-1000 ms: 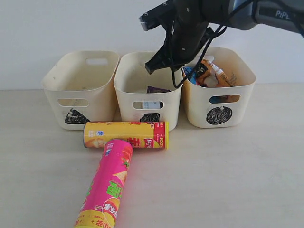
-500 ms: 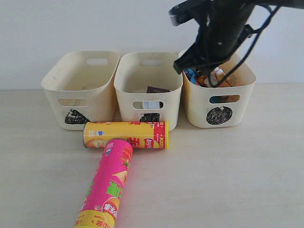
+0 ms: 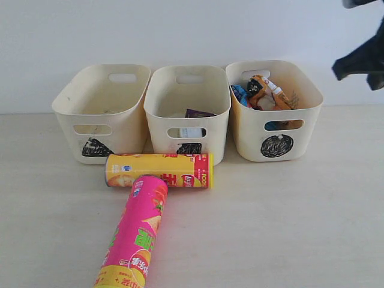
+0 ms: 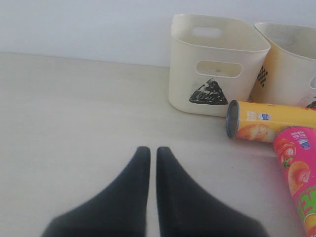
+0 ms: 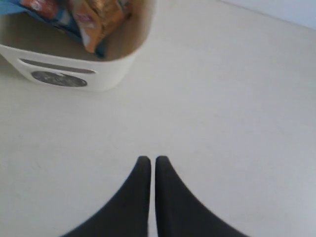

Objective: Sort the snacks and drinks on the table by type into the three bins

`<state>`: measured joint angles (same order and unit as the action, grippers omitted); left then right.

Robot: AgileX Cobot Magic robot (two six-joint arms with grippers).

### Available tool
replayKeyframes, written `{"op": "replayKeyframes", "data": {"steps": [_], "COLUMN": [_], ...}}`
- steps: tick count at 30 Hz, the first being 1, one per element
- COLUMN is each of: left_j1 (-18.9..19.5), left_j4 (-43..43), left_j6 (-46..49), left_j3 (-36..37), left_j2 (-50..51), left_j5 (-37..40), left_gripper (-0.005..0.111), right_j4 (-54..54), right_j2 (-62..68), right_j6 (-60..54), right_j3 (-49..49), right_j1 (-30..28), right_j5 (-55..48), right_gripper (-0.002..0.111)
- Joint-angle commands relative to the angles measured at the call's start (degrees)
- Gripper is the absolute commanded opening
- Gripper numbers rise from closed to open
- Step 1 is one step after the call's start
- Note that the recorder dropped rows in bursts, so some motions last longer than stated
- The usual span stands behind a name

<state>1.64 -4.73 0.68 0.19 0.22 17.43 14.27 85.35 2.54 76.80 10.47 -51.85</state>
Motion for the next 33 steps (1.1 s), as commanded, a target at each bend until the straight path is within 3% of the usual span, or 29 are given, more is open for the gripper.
{"op": "replayKeyframes", "data": {"steps": [1, 5, 15, 24, 33], "left_j1": [0.08, 0.08, 0.08, 0.08, 0.08], "left_j4": [-0.27, -0.27, -0.27, -0.27, -0.27], "left_j6": [-0.2, -0.2, -0.2, -0.2, -0.2], "left_j3": [-0.19, -0.19, -0.19, -0.19, -0.19], "left_j2": [-0.22, -0.22, -0.22, -0.22, -0.22], "left_j5": [-0.72, -0.72, -0.72, -0.72, -0.72], "left_gripper": [0.004, 0.004, 0.004, 0.004, 0.004], "right_j4": [-0.96, -2.97, -3.53, -3.23, -6.25], "right_j2": [-6.49, -12.58, -29.05, -44.91, -57.8], "right_j6": [0.12, 0.12, 8.2, 7.92, 9.11], "right_j3": [-6.97, -13.48, -28.95, -37.72, -38.2], "right_j1": [-5.87, -9.39, -9.91, -9.91, -9.91], "right_j5": [0.14, 2.2, 23.6, 24.56, 22.58], "right_gripper": [0.0, 0.0, 0.0, 0.0, 0.0]}}
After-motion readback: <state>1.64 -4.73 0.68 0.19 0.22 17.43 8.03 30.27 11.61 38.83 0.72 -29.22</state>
